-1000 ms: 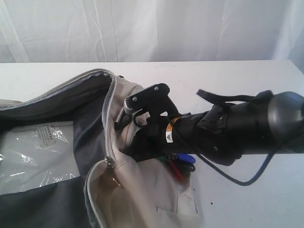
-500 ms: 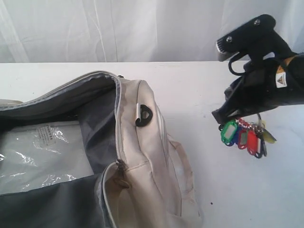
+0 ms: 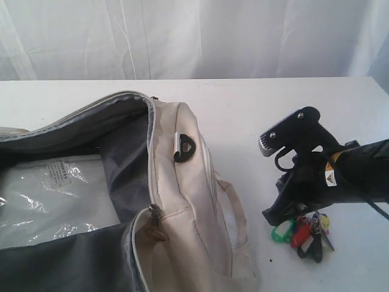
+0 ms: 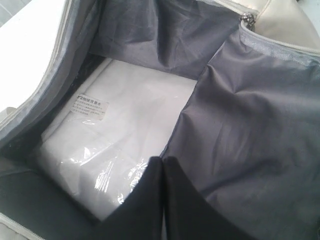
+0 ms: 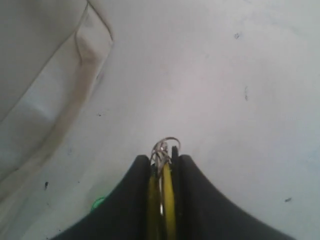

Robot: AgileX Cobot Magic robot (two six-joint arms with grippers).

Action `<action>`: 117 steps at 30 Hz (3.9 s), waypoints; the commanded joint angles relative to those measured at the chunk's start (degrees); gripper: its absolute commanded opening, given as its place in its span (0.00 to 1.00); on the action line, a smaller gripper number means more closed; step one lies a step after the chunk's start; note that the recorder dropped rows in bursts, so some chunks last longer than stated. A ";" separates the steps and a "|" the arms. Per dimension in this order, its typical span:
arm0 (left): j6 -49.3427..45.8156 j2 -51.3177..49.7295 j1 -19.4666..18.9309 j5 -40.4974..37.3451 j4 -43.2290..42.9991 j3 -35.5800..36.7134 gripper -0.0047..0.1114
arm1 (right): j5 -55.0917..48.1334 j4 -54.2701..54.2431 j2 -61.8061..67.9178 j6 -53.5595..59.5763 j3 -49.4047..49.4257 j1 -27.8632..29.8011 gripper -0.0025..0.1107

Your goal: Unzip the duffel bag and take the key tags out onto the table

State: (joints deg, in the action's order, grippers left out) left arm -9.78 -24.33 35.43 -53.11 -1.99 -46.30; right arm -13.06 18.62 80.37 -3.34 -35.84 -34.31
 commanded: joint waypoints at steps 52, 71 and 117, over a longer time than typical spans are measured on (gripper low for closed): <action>30.76 24.33 0.13 25.63 -10.53 24.89 0.04 | -18.06 0.28 -80.37 -11.94 18.54 0.66 0.02; 28.90 24.33 -2.50 23.80 -10.65 24.89 0.04 | -18.06 0.28 -80.37 -11.94 18.54 0.66 0.02; 5.73 24.33 -34.13 39.82 3.23 46.30 0.04 | -18.06 0.28 -80.37 -11.94 18.54 0.66 0.02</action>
State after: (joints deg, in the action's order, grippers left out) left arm -1.69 -0.24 1.46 -13.10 0.00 -0.18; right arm -31.38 18.33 0.24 -15.68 -17.57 -34.31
